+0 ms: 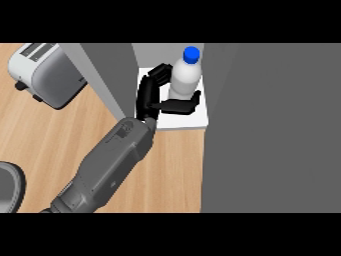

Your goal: Pick up the bottled water, place it into the cabinet and close the cabinet

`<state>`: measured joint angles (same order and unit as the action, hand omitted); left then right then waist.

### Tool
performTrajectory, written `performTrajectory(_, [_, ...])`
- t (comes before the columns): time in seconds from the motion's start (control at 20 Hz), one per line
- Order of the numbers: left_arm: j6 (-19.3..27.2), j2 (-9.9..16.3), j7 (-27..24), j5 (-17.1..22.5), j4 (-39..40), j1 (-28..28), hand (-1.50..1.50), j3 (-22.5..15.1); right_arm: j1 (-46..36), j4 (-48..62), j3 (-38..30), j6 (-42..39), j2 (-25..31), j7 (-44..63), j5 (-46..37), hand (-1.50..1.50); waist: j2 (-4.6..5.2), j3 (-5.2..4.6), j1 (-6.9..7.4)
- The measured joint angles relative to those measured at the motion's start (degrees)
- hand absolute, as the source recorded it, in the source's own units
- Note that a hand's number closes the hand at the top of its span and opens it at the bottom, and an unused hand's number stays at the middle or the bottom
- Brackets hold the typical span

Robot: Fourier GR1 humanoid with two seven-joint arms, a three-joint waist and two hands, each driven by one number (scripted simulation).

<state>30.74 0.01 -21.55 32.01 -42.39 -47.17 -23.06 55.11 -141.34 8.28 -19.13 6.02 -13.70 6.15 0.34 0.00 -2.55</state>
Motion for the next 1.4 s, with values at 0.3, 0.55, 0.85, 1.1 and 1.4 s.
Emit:
performTrajectory(0.3, [1.59,-0.01,-1.43,1.72,10.11,-6.15,1.5,0.05,-1.49,0.56,-1.03,-0.91,-0.12,-0.04,0.68,-1.5,0.36,-0.01,-0.77])
performTrajectory(0.55, [3.01,0.6,-1.46,-1.06,20.05,-11.06,1.5,0.38,-1.66,0.62,-1.55,-1.65,-0.04,-0.31,1.14,-1.5,0.74,-0.01,-1.3])
performTrajectory(0.85, [4.45,0.62,-4.49,0.03,27.58,-13.34,1.5,4.68,-2.93,1.14,-2.41,-2.16,-0.06,0.08,1.64,-1.5,1.24,-0.05,-1.7])
performTrajectory(1.1, [5.83,1.25,-6.23,-0.31,32.02,-15.89,-1.5,6.2,-3.42,1.71,-2.73,-3.1,-0.06,-0.6,2.16,-1.5,1.47,-0.05,-2.52])
performTrajectory(1.4, [8.39,2.57,-8.77,-2.55,36.01,-18.0,-1.5,5.47,-2.81,1.89,-3.05,-4.16,-0.01,-1.72,2.44,-1.5,1.7,-0.07,-3.39])
